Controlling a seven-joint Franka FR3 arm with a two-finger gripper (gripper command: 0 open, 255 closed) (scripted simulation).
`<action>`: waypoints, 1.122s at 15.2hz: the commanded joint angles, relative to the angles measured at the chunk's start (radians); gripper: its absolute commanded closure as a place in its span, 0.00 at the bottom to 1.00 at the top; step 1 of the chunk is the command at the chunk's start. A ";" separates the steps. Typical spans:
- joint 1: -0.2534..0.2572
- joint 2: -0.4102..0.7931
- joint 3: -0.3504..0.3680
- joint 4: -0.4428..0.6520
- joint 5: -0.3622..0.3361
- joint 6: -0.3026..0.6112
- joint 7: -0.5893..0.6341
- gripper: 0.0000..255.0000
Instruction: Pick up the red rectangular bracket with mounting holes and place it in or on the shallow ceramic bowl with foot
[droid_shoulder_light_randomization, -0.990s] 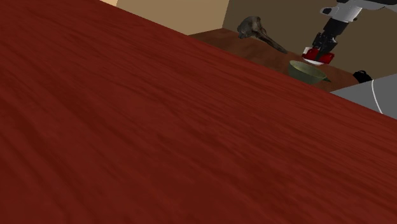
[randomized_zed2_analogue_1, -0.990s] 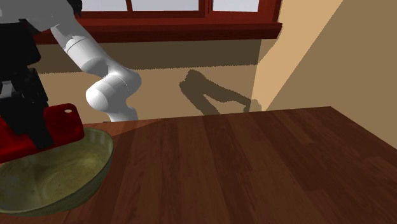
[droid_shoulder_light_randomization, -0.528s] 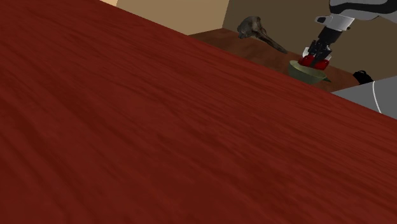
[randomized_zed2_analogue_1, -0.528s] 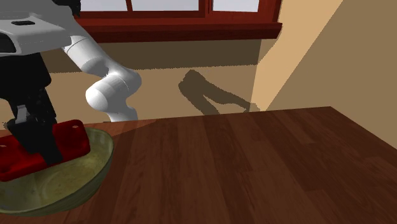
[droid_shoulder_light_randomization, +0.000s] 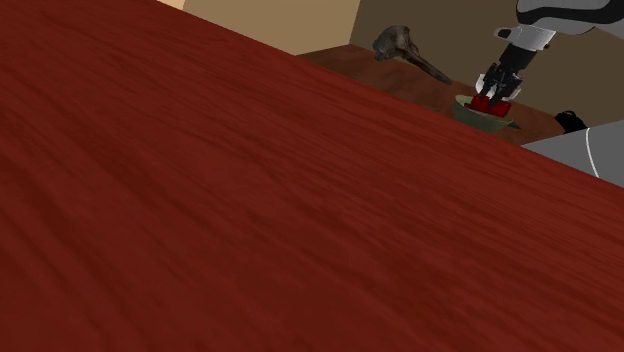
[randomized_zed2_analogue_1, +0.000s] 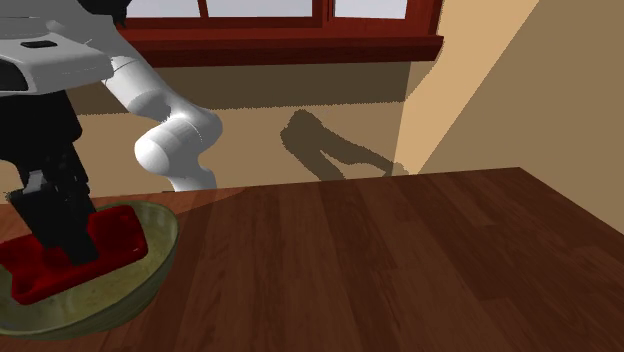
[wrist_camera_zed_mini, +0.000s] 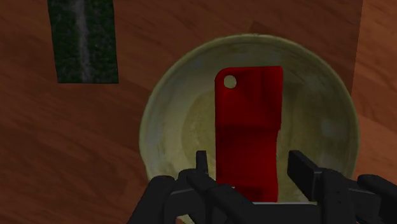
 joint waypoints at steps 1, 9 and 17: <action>0.000 0.000 0.000 0.000 0.000 0.000 0.000 0.00; 0.014 0.025 0.034 0.135 0.032 -0.114 -0.018 0.00; 0.014 0.025 0.034 0.135 0.032 -0.114 -0.018 0.00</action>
